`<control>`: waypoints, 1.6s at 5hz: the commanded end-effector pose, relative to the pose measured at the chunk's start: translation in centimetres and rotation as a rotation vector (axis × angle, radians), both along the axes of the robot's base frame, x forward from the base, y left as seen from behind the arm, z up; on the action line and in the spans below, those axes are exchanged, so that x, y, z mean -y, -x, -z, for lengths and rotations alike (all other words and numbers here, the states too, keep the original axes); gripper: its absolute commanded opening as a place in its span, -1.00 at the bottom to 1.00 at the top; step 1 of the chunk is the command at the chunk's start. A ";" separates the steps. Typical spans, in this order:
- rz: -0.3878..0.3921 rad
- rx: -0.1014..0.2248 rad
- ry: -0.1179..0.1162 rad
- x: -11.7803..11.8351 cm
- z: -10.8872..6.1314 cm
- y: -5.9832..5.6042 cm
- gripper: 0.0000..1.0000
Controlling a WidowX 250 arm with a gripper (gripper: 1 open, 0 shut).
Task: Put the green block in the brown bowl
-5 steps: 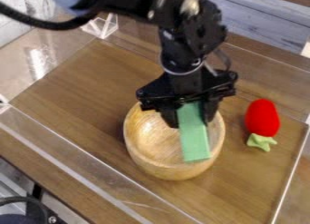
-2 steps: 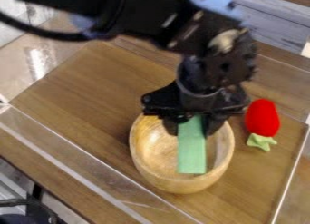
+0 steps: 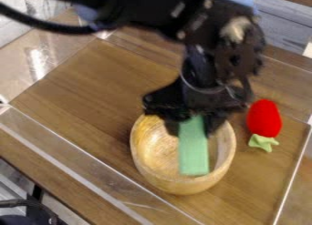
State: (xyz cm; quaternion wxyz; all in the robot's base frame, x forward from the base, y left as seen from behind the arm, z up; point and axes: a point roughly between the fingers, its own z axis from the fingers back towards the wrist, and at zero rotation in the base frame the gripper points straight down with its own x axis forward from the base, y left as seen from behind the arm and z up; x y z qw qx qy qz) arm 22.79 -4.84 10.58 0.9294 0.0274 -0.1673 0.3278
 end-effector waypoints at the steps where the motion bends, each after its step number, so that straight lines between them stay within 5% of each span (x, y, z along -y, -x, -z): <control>1: 0.034 0.042 0.050 0.1 0.9 -0.7 -1.00; 2: 0.064 0.027 0.078 0.5 3.6 -0.3 -1.00; 3: 0.063 0.021 0.070 -0.4 3.1 -1.4 -1.00; 4: 0.111 0.037 0.059 -0.5 2.7 -1.8 1.00; 7: -0.029 0.066 0.033 -1.1 2.6 -1.7 1.00; 8: -0.026 0.073 0.033 -1.1 1.1 -2.1 1.00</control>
